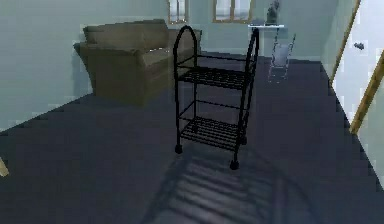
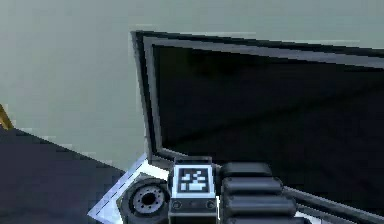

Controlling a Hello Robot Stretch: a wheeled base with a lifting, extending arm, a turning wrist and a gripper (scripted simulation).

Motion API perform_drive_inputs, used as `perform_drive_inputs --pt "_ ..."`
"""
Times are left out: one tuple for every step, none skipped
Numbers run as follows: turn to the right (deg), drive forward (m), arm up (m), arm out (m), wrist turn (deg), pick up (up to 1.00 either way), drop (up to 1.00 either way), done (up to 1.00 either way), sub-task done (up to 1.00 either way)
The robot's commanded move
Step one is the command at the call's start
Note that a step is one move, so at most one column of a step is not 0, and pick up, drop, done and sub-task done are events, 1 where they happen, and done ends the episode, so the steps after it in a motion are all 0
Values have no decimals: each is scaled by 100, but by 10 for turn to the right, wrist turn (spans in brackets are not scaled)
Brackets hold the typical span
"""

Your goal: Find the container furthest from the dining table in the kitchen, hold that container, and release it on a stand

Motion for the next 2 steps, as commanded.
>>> perform_drive_inputs --pt "450 0 0 0 0 0 0 0 0" --pt "450 0 0 0 0 0 0 0 0"
